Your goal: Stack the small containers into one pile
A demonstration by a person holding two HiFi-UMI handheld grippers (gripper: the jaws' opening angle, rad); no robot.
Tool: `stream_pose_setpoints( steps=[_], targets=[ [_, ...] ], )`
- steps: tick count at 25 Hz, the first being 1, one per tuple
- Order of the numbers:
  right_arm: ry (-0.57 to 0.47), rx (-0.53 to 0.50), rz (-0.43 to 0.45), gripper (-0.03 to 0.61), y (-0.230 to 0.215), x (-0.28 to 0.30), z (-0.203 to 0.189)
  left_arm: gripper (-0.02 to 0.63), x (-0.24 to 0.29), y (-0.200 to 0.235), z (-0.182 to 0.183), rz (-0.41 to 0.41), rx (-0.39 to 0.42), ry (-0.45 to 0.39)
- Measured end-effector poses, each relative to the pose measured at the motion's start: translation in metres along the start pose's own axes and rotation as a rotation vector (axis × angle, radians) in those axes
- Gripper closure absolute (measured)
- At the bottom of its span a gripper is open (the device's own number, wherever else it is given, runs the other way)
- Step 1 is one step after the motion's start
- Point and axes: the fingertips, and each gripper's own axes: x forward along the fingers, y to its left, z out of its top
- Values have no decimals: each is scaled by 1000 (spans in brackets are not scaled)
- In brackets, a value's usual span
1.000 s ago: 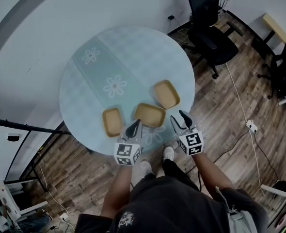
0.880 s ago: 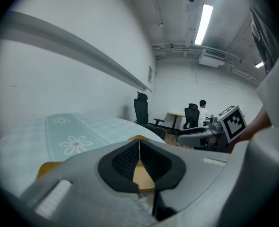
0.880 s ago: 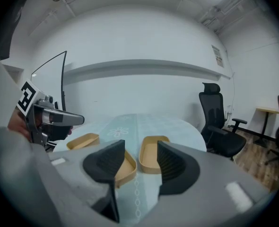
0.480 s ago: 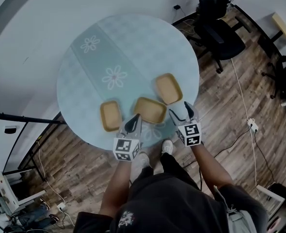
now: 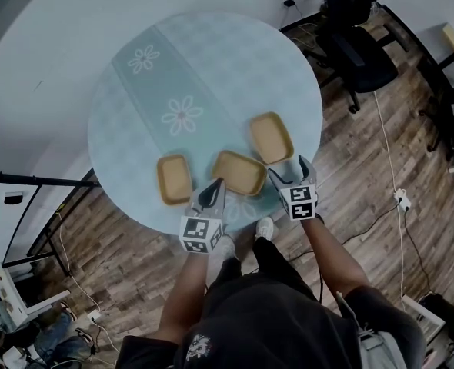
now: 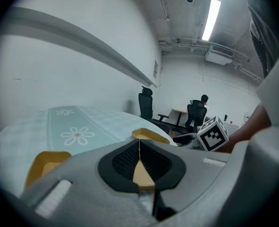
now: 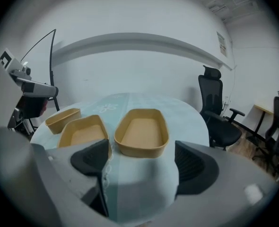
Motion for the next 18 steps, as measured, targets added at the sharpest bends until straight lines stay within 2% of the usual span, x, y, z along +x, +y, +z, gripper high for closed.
stream_pose_setpoints(
  steps=[8,18],
  targets=[
    [22,-7,-24,96,-7,26,-4,607,4,4,-7,16,-17,10],
    [46,-3,-24,90,1,44,-3,606,6,8,-10,14,-28,12]
  ],
)
